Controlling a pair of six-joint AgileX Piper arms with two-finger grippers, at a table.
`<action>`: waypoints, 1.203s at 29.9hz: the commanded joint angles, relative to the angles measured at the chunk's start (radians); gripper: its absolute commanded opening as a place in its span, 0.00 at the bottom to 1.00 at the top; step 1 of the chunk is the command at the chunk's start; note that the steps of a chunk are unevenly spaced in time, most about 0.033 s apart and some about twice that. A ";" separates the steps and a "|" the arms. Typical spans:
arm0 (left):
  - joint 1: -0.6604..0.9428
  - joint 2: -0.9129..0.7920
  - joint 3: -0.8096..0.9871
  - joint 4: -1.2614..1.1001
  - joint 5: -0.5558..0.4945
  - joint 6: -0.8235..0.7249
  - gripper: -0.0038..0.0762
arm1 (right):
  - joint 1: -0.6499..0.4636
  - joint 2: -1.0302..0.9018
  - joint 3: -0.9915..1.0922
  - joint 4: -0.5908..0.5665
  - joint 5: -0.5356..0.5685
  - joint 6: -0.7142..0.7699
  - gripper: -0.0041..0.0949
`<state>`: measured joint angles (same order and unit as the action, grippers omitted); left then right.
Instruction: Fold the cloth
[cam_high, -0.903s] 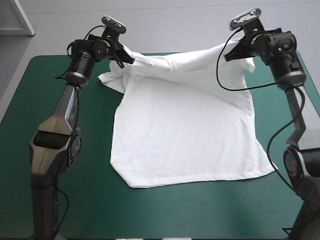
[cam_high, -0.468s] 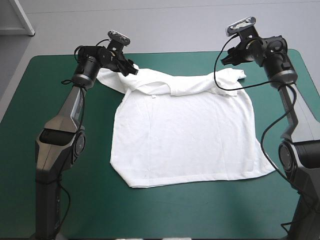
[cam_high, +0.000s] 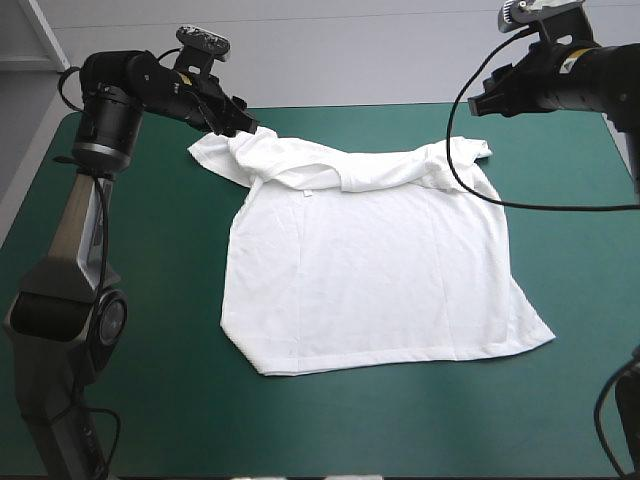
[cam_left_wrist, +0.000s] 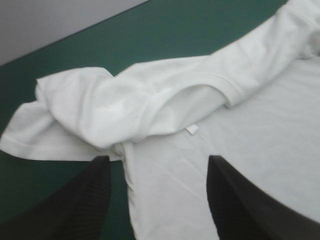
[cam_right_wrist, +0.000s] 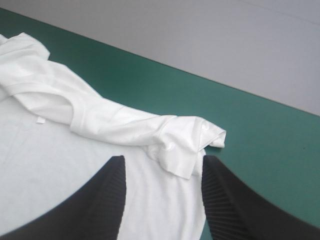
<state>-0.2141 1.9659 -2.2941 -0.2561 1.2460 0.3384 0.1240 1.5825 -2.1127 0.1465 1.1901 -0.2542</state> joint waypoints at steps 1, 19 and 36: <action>-0.001 -0.124 0.110 -0.077 0.021 -0.019 0.56 | -0.008 -0.097 0.020 0.058 -0.009 0.007 0.46; -0.001 -0.694 1.423 -0.122 -0.423 -0.045 0.56 | -0.008 -0.499 0.753 0.172 -0.149 -0.016 0.44; -0.045 -0.552 1.568 -0.259 -0.581 0.114 0.56 | -0.008 -0.544 0.818 0.191 -0.161 -0.014 0.44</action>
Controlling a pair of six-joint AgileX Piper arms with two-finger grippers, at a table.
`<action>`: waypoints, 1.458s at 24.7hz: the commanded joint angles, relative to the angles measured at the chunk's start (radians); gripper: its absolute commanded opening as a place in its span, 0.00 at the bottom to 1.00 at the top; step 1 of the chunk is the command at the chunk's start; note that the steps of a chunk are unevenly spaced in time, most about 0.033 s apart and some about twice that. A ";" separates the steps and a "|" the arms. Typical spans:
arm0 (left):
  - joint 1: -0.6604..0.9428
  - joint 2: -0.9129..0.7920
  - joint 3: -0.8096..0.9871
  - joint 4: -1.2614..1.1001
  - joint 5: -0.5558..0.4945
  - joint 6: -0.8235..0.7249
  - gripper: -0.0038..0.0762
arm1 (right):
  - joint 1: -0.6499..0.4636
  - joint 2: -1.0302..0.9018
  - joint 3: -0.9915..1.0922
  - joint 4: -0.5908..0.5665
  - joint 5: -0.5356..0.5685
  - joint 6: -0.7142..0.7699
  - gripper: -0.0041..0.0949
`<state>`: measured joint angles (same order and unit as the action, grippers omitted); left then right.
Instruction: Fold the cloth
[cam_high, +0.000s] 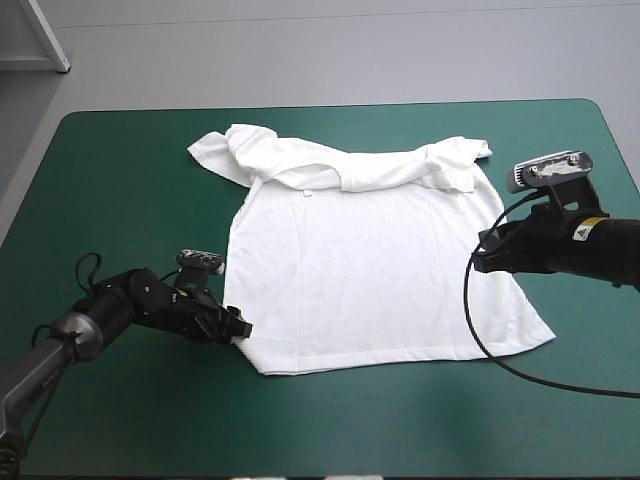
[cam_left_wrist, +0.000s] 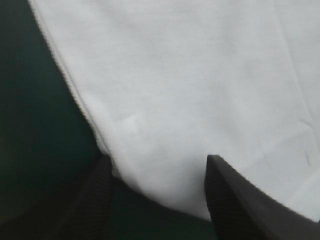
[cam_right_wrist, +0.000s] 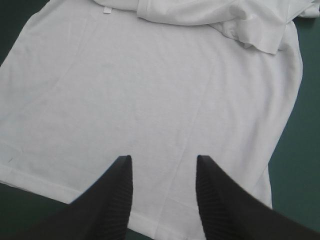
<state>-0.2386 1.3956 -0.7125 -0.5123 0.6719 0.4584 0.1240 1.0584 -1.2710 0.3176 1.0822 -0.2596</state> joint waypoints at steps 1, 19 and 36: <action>-0.025 0.033 -0.014 0.014 -0.009 -0.015 0.56 | -0.008 -0.020 -0.024 0.020 -0.053 -0.009 0.44; -0.117 0.086 -0.014 0.023 -0.009 0.004 0.07 | -0.008 -0.091 0.340 -0.261 -0.074 0.092 0.44; -0.117 0.086 -0.014 0.069 -0.007 0.002 0.07 | -0.089 0.310 0.427 -0.394 -0.307 0.179 0.59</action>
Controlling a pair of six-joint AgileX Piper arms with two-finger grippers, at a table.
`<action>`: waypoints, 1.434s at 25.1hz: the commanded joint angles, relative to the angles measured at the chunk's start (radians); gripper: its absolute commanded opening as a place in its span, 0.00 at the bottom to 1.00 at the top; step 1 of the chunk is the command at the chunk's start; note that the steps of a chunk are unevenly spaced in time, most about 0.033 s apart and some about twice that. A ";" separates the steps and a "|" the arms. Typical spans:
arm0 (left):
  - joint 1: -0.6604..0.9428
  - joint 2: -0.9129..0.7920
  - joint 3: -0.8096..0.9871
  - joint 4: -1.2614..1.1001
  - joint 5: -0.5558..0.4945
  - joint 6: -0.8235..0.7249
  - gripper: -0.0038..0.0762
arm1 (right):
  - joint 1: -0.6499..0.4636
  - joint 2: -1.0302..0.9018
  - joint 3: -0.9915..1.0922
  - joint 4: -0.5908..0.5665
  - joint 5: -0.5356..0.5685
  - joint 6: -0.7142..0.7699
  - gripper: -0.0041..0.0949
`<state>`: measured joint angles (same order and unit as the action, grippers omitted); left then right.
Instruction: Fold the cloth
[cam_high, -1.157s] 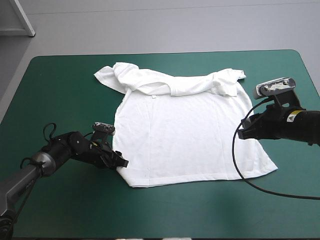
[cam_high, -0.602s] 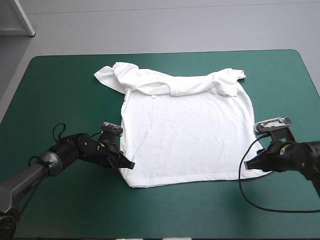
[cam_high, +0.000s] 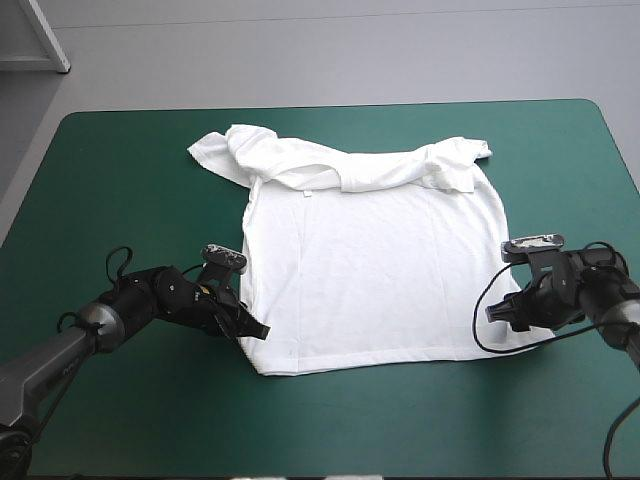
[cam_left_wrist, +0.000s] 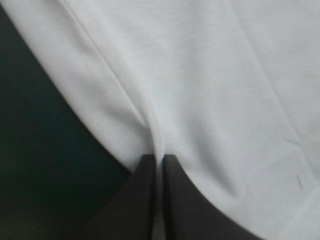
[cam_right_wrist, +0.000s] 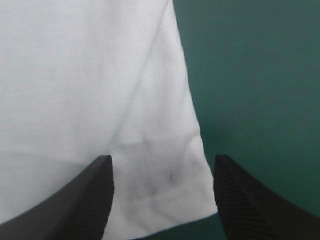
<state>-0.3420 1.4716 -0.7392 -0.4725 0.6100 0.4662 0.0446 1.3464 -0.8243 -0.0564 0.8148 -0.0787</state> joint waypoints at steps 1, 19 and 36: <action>-0.013 0.010 0.013 0.036 0.055 -0.010 0.07 | -0.009 0.045 -0.020 -0.027 -0.047 -0.002 0.58; -0.012 -0.031 0.013 0.060 0.019 -0.011 0.07 | -0.086 0.058 -0.021 0.258 0.025 -0.221 0.03; -0.012 -0.407 -0.659 0.223 -0.114 -0.042 0.07 | -0.086 -0.356 -0.775 0.585 -0.067 -0.468 0.03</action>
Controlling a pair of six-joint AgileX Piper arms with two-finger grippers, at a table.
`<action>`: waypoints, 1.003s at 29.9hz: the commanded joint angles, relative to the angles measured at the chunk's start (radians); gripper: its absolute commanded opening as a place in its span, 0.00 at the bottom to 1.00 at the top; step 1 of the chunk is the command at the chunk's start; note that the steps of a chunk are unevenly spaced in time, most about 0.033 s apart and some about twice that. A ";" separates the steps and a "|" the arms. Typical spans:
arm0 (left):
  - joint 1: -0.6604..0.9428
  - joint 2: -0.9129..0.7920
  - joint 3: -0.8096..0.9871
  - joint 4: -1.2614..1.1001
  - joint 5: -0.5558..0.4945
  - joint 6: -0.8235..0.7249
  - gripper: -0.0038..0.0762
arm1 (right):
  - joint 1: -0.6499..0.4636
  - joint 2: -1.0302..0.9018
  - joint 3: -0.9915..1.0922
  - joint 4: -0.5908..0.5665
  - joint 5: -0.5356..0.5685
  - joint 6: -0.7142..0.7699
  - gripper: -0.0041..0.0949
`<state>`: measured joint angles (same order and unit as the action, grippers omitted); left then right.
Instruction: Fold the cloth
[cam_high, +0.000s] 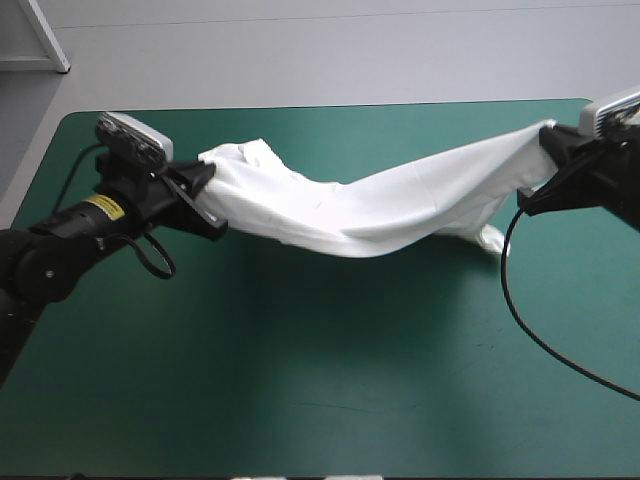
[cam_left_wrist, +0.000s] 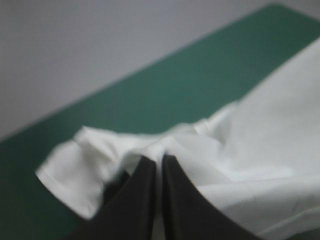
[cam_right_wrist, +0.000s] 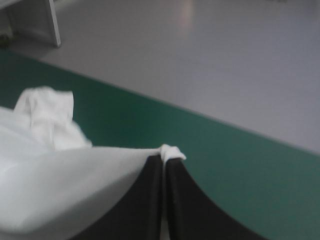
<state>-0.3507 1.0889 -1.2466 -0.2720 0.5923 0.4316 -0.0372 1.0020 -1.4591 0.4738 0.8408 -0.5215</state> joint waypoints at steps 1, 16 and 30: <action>-0.003 -0.020 -0.201 0.046 -0.114 -0.008 0.07 | -0.004 -0.010 -0.173 0.063 -0.112 -0.033 0.03; -0.003 0.002 -0.901 0.104 -0.147 0.102 0.07 | -0.004 -0.012 -0.628 0.087 -0.325 -0.211 0.03; -0.003 0.233 -1.000 0.155 -0.066 0.122 0.07 | -0.004 0.172 -0.682 0.087 -0.282 -0.159 0.03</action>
<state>-0.3507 1.2549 -2.2414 -0.1315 0.5757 0.5564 -0.0372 1.0969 -2.1323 0.5624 0.5990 -0.7049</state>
